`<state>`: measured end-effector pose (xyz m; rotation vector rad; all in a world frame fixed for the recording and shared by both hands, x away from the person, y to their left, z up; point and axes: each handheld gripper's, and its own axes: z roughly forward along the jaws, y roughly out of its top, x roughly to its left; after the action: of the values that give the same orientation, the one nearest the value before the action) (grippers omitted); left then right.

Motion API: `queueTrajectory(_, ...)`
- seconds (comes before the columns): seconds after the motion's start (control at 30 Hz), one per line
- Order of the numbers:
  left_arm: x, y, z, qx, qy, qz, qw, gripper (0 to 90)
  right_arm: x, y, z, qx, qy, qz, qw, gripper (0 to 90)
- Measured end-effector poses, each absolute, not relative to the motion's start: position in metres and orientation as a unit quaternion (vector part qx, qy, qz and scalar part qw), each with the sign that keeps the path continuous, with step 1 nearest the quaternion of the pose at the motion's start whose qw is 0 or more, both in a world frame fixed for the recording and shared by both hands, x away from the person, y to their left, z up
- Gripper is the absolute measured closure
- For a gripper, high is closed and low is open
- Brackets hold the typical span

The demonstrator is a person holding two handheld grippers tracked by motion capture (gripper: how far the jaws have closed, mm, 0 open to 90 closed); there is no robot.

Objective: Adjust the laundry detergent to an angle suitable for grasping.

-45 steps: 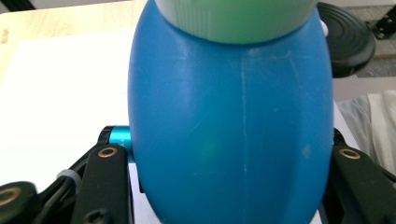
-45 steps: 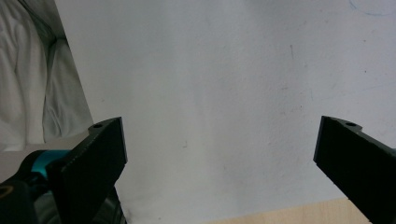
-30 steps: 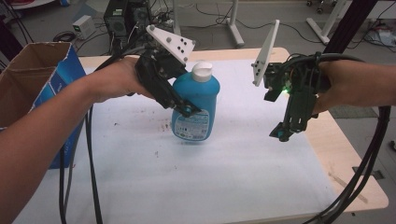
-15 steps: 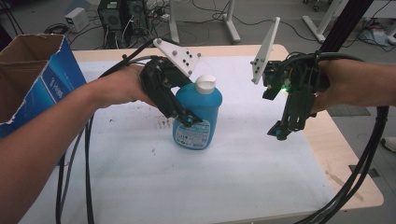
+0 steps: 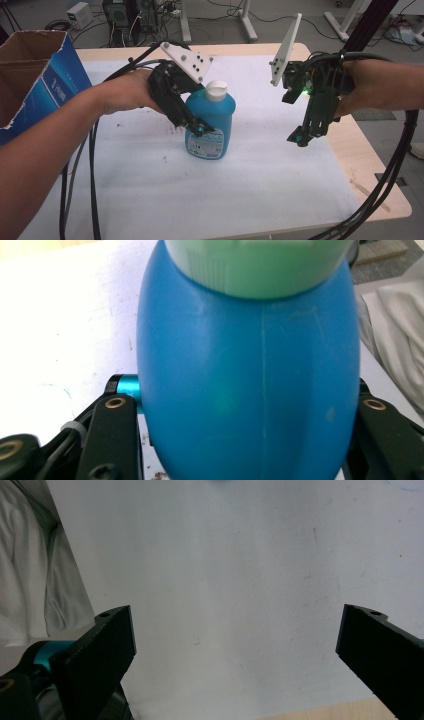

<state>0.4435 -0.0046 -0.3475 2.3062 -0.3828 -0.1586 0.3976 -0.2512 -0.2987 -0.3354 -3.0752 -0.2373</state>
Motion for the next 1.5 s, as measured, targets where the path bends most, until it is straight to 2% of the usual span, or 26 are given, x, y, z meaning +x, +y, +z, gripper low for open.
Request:
queueTrajectory(0.27,0.443,-0.004,-0.348,0.907,-0.154,-0.061,0.388,43.5,0.398,-0.253,-0.298,-0.107,-0.991,-0.079,0.020,1.9)
queueTrajectory(0.53,0.443,-0.003,-0.348,0.910,-0.126,-0.073,0.387,42.2,0.397,-0.253,-0.298,-0.110,-0.991,-0.080,0.020,1.9)
queueTrajectory(0.67,0.443,-0.002,-0.348,0.911,-0.109,-0.086,0.388,39.9,0.397,-0.254,-0.297,-0.111,-0.990,-0.079,0.019,1.9)
queueTrajectory(0.7,0.443,-0.002,-0.348,0.912,-0.103,-0.089,0.386,35.6,0.396,-0.255,-0.298,-0.109,-0.990,-0.082,0.018,1.9)
queueTrajectory(0.8,0.443,0.001,-0.347,0.912,-0.093,-0.085,0.391,33.3,0.395,-0.256,-0.297,-0.110,-0.990,-0.081,0.018,1.9)
queueTrajectory(0.83,0.444,0.003,-0.346,0.912,-0.088,-0.082,0.392,29.9,0.395,-0.256,-0.297,-0.113,-0.990,-0.084,0.018,1.9)
queueTrajectory(1.07,0.444,0.012,-0.337,0.907,-0.072,-0.073,0.408,29.3,0.393,-0.254,-0.298,-0.107,-0.991,-0.080,0.020,1.9)
queueTrajectory(1.13,0.444,0.014,-0.335,0.906,-0.066,-0.072,0.411,25.1,0.393,-0.254,-0.298,-0.107,-0.991,-0.081,0.019,1.9)
queueTrajectory(1.5,0.443,0.031,-0.319,0.903,-0.053,-0.055,0.422,21.2,0.393,-0.253,-0.298,-0.107,-0.991,-0.082,0.018,1.9)
